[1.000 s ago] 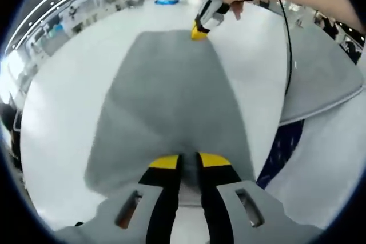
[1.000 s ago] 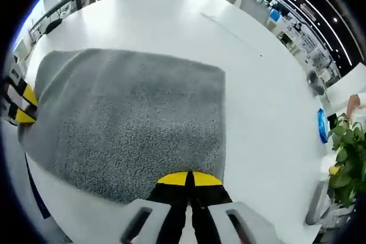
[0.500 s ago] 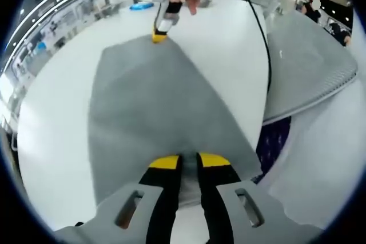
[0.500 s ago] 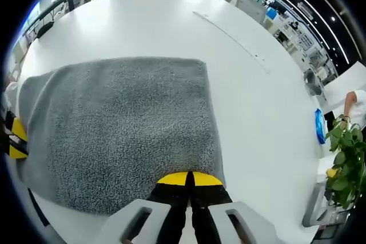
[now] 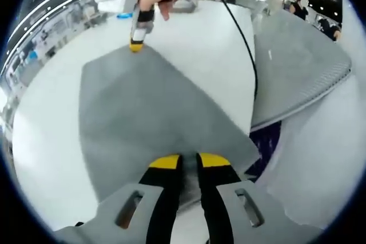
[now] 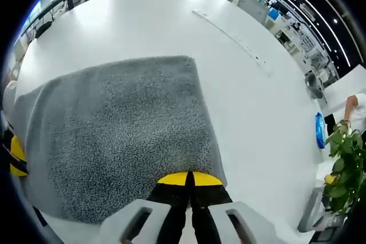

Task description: Open the folded towel by lifting each exposed corner and separating the folded layers until the towel lies flat within the target outline without major curled edges

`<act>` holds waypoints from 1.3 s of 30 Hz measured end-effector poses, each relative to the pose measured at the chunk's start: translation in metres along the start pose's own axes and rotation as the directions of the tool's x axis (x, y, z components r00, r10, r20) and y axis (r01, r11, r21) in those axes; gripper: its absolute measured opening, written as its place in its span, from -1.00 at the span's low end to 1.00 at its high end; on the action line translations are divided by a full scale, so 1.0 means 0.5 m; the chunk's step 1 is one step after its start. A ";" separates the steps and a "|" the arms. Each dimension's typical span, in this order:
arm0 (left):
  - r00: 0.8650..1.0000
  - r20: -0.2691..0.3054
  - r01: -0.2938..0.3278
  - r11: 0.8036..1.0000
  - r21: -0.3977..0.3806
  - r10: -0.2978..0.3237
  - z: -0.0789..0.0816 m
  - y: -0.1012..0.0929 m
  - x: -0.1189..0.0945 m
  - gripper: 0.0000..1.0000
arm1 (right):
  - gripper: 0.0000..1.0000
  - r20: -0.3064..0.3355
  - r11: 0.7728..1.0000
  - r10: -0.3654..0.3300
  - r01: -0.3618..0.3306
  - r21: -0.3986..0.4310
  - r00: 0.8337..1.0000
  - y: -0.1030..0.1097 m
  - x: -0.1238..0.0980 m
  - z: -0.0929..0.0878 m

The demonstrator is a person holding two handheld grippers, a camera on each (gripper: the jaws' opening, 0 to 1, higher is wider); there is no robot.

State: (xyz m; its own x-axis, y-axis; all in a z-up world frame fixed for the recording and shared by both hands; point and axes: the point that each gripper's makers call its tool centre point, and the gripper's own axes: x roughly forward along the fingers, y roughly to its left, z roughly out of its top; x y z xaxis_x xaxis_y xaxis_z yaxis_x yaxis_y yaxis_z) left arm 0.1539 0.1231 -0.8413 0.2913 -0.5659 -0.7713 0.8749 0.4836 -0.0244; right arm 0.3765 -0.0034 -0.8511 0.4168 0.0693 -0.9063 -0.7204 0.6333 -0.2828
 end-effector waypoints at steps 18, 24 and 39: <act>0.999 -0.031 0.040 0.998 -0.039 -0.041 0.019 -0.021 0.019 -0.76 | -1.00 0.018 0.999 -0.013 0.012 0.031 1.000 -0.012 0.008 0.014; 0.999 -0.023 0.046 0.999 -0.007 -0.046 0.024 -0.023 0.022 -0.76 | -1.00 0.033 0.999 -0.010 0.009 0.039 0.999 -0.014 0.008 0.016; 0.997 -0.029 0.066 0.997 0.025 -0.065 0.042 -0.033 0.038 -0.76 | -1.00 0.061 0.999 -0.029 0.026 0.046 0.998 -0.026 0.017 0.028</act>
State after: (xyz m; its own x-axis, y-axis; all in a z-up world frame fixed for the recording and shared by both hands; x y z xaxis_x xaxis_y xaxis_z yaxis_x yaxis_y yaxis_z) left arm 0.1533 0.0904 -0.8419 0.2219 -0.5765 -0.7864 0.9018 0.4282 -0.0594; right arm 0.3972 -0.0001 -0.8506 0.4704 0.0978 -0.8770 -0.6831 0.6695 -0.2917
